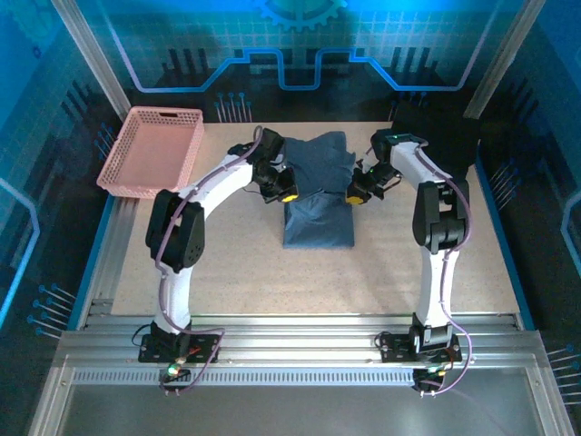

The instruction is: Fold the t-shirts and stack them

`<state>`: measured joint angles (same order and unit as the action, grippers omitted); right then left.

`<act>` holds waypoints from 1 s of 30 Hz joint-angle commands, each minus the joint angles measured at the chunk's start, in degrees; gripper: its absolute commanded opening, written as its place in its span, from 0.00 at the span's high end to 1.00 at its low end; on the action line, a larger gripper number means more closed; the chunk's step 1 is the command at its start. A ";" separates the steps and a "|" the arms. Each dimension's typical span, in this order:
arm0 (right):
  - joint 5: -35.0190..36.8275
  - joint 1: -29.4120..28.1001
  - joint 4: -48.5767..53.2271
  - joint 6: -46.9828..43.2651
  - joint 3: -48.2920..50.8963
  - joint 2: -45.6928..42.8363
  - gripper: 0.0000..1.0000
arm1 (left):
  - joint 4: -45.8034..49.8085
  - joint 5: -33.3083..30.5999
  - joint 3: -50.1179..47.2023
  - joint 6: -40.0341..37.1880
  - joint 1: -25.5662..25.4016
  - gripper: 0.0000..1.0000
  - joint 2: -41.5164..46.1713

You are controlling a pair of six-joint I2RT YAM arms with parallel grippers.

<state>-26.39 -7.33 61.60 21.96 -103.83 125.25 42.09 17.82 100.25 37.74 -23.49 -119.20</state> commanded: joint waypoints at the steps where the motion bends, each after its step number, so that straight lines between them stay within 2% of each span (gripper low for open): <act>1: 0.73 1.15 1.59 -0.87 -3.77 3.01 1.00 | 2.83 1.16 3.68 -2.99 0.94 1.00 -2.86; 6: -0.33 1.35 1.49 0.08 -8.11 7.71 0.92 | 2.09 0.92 6.01 -2.95 1.59 1.00 -6.66; 7: -0.73 1.43 0.72 0.80 -9.10 9.50 0.88 | 1.32 1.19 6.80 -2.45 1.76 0.95 -7.44; 9: -1.71 2.24 -0.82 3.16 -12.16 11.65 0.79 | -0.17 2.12 9.40 -1.42 2.04 0.76 -8.85; 10: -3.45 2.87 -2.00 5.18 -14.32 12.57 0.67 | -0.53 2.19 11.77 -0.42 2.28 0.65 -9.57; 11: -5.86 3.53 -3.69 7.73 -16.44 13.21 0.60 | -1.41 2.98 14.20 0.76 2.51 0.59 -9.99; 13: -10.18 4.59 -7.62 11.91 -20.25 12.58 0.53 | -2.87 3.50 18.99 3.13 3.07 0.47 -9.92; 16: -10.67 5.56 -9.60 14.18 -25.60 8.66 0.42 | -5.70 3.04 23.79 6.39 3.94 0.39 -7.24; 18: -10.73 5.60 -9.66 13.51 -25.69 3.80 0.39 | -8.30 1.53 22.44 6.54 4.24 0.32 -2.83; 21: -9.65 5.63 -8.87 10.29 -18.85 -5.23 0.34 | -11.05 -1.17 15.35 5.51 4.48 0.26 5.21; 26: -8.55 5.49 -11.42 7.20 8.19 -21.80 0.30 | -15.68 2.36 -6.56 6.45 4.00 0.23 17.53; 30: -11.64 5.08 -18.30 7.45 30.30 -29.87 0.29 | -19.36 5.97 -25.30 8.24 2.04 0.24 24.00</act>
<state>-36.07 -1.54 45.45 30.24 -85.19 94.30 23.59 19.92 85.10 43.92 -19.94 -94.85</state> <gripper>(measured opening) 0.710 0.764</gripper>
